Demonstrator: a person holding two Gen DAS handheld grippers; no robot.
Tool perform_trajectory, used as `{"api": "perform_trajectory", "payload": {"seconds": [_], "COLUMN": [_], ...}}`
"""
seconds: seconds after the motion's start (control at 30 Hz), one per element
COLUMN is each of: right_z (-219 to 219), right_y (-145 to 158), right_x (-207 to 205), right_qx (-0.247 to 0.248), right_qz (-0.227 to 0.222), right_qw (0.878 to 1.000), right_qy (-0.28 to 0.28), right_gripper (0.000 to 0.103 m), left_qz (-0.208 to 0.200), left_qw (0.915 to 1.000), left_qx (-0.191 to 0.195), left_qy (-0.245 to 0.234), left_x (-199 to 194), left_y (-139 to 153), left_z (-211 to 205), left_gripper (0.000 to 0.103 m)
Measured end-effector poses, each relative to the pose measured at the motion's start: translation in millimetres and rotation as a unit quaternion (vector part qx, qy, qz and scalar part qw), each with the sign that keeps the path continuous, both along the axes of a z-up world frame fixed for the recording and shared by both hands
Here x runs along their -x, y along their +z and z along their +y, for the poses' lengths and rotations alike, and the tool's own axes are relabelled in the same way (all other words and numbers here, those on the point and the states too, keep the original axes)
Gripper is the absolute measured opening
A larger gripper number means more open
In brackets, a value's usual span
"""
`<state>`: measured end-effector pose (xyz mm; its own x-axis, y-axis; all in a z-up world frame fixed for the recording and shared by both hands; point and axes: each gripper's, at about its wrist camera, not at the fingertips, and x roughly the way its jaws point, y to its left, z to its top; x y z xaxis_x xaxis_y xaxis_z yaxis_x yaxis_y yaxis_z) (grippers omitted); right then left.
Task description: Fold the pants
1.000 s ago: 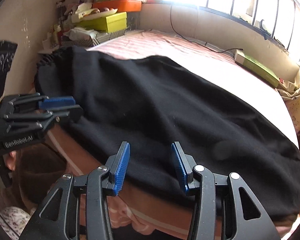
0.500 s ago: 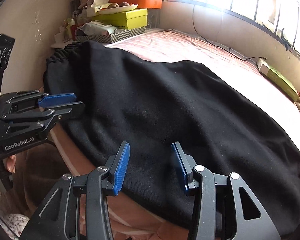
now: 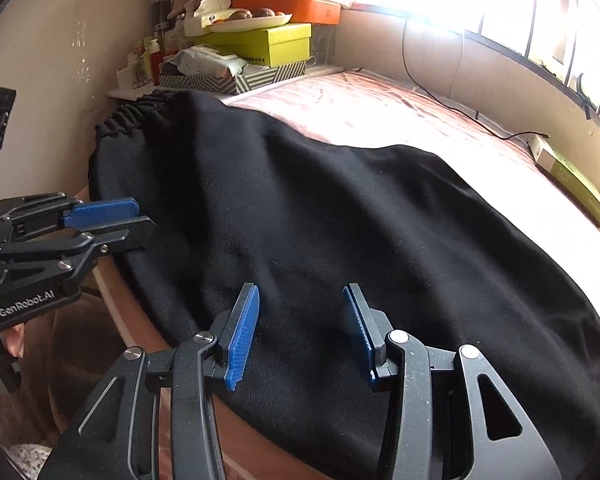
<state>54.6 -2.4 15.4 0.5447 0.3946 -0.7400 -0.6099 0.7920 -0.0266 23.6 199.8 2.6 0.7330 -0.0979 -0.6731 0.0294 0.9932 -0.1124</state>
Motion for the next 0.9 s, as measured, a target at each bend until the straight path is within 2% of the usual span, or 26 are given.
{"api": "perform_trajectory", "payload": {"seconds": [0.2,0.33,0.37,0.43,0.5,0.53,0.6,0.63,0.73,0.87,0.9], "right_z": [22,31,33,41,51,55,62,64,69,89,96], "right_y": [3,11,11,9,6,6,7,8,15,23,25], "right_x": [12,6,1,-4,-6,-3,2,3,0,-2,0], "right_qx": [-0.017,-0.025,-0.026,-0.022,-0.023,-0.021,-0.015,-0.018,-0.044,-0.064,-0.066], "right_qz": [0.007,-0.014,-0.014,-0.014,0.001,-0.003,-0.01,-0.008,-0.006,-0.009,-0.012], "right_qw": [0.998,0.998,0.998,0.999,0.998,0.998,0.997,0.996,0.993,0.99,0.989], "right_qy": [0.056,0.06,0.056,0.045,0.051,0.054,0.077,0.089,0.106,0.122,0.134], "right_gripper": [0.045,0.045,0.045,0.045,0.05,0.056,0.056,0.056,0.056,0.056,0.056], "left_qz": [-0.007,-0.019,-0.021,-0.026,-0.034,-0.035,-0.03,-0.03,-0.034,-0.04,-0.043], "left_qw": [0.9997,0.9986,0.9979,0.9951,0.9917,0.9911,0.9903,0.9894,0.984,0.9782,0.976], "left_qx": [0.004,0.023,0.032,0.075,0.1,0.1,0.077,0.077,0.115,0.147,0.164], "left_qy": [0.023,0.044,0.052,0.059,0.072,0.08,0.112,0.12,0.131,0.141,0.136], "left_x": [3,7,8,10,14,14,15,15,15,11,10], "left_y": [3,6,7,9,10,11,12,12,12,15,16], "left_z": [21,47,55,75,92,99,108,114,133,153,158], "left_gripper": [0.062,0.062,0.062,0.062,0.062,0.062,0.065,0.065,0.065,0.066,0.07]}}
